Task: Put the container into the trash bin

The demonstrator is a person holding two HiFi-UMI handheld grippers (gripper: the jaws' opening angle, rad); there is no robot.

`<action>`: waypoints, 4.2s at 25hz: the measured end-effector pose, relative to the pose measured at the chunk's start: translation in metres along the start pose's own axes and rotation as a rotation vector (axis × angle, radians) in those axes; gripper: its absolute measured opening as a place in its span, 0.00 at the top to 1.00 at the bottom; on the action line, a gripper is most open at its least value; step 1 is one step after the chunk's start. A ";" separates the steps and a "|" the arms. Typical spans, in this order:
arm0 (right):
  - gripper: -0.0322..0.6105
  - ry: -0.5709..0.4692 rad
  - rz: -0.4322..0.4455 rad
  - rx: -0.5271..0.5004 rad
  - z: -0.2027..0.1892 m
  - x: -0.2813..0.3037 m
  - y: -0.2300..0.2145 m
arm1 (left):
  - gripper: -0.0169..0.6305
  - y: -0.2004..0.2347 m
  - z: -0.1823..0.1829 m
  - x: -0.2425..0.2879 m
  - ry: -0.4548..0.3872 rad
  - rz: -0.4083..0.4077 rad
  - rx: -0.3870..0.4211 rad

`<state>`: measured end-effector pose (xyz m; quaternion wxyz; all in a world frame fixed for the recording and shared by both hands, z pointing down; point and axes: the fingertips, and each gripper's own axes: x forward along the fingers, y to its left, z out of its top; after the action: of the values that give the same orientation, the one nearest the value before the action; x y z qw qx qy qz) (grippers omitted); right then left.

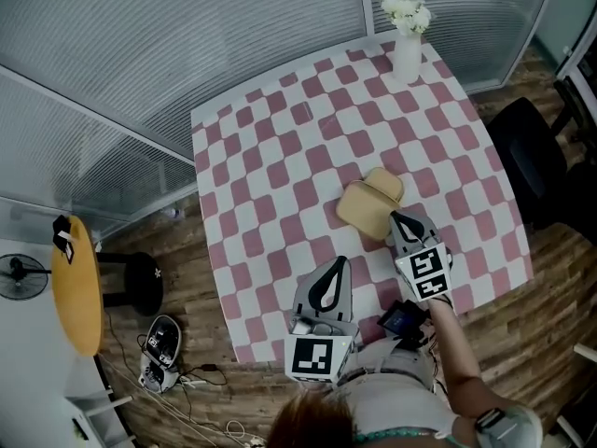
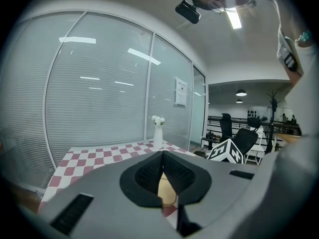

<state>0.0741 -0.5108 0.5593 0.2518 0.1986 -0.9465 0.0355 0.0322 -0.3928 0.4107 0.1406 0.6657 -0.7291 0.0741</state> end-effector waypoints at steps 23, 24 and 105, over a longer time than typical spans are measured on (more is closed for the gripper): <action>0.52 0.155 0.237 0.713 -0.098 0.061 -0.020 | 0.95 0.021 -0.012 -0.007 0.008 0.113 -0.029; 0.52 0.159 0.239 0.719 -0.099 0.061 -0.019 | 0.95 0.021 -0.012 -0.007 0.013 0.116 -0.027; 0.65 -0.306 0.630 -0.170 0.189 -0.013 0.516 | 0.95 0.274 -0.094 -0.404 -0.162 0.557 -0.145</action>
<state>-0.2065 -0.0633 0.4053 0.0994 -0.1213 -0.9876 0.0024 -0.1992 0.0462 0.3990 0.1034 0.4320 -0.8959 0.0043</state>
